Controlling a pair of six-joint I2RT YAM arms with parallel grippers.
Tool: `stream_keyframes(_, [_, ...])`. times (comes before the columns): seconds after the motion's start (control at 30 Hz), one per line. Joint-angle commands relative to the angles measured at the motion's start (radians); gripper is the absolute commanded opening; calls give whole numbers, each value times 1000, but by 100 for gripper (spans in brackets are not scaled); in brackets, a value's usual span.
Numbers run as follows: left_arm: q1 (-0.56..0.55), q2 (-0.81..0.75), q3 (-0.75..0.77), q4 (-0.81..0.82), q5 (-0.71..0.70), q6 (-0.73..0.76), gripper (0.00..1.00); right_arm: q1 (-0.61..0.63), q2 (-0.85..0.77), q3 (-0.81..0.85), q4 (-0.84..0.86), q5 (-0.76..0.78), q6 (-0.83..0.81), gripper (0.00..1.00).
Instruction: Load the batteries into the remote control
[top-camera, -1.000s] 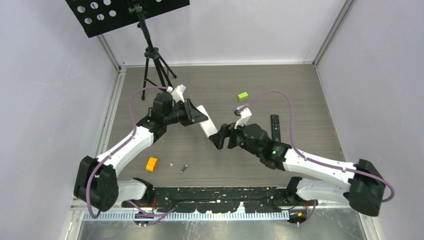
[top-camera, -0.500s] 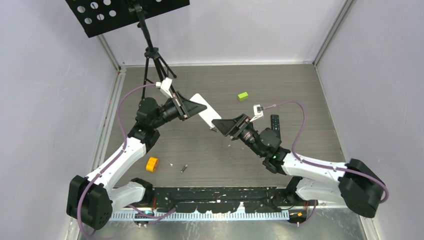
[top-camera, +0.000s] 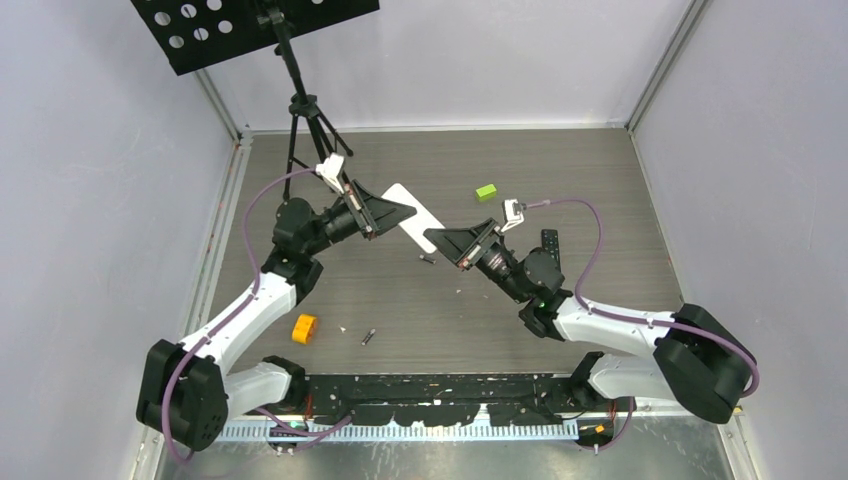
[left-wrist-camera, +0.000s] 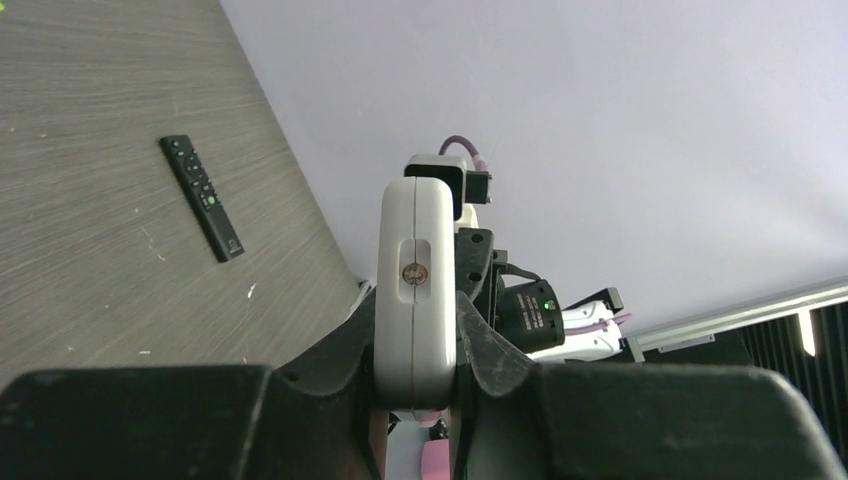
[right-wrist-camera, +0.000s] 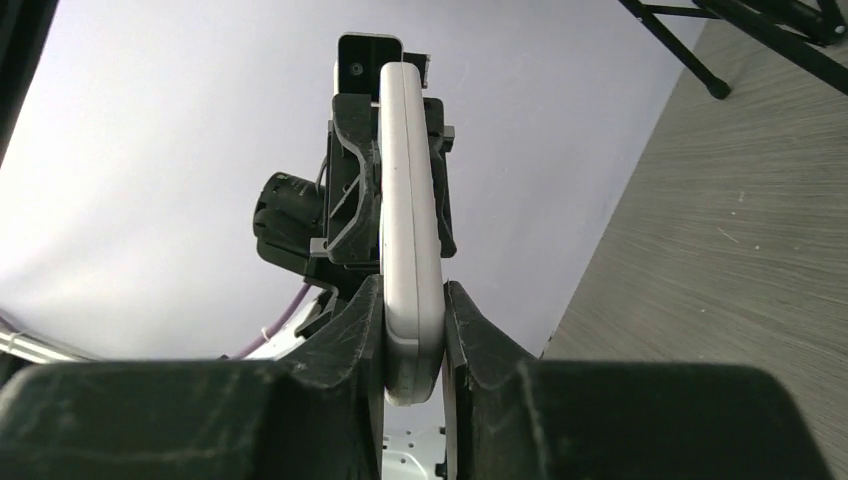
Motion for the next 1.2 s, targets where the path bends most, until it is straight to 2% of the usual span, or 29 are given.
stream_keyframes(0.0, [4, -26, 25, 63, 20, 5, 0, -28, 11, 1, 52, -58, -63, 15])
stream_keyframes(0.2, [17, -8, 51, 21, 40, 35, 0, -92, 26, -43, 156, -265, -143, 1])
stream_keyframes(0.3, [25, 11, 53, 57, 52, 2, 0, -118, 24, -47, 167, -342, -145, 0])
stream_keyframes(0.4, [26, 25, 53, 87, 51, -11, 0, -126, 13, -52, 149, -315, -140, 1])
stream_keyframes(0.6, [26, 42, 17, 111, 9, 5, 0, -126, 20, -21, -6, -137, -75, 37])
stream_keyframes(0.67, [26, 50, 5, 114, -4, 10, 0, -126, 47, -17, -2, -128, -47, 44])
stream_keyframes(0.9, [26, 42, -7, 53, -49, 83, 0, -126, 141, -34, 118, -145, 53, 51])
stream_keyframes(1.03, [26, 2, 0, -55, -98, 181, 0, -127, 149, -32, 113, -155, 74, 51])
stream_keyframes(1.17, [26, -27, 10, -148, -128, 257, 0, -126, 144, -31, 85, -156, 84, 58])
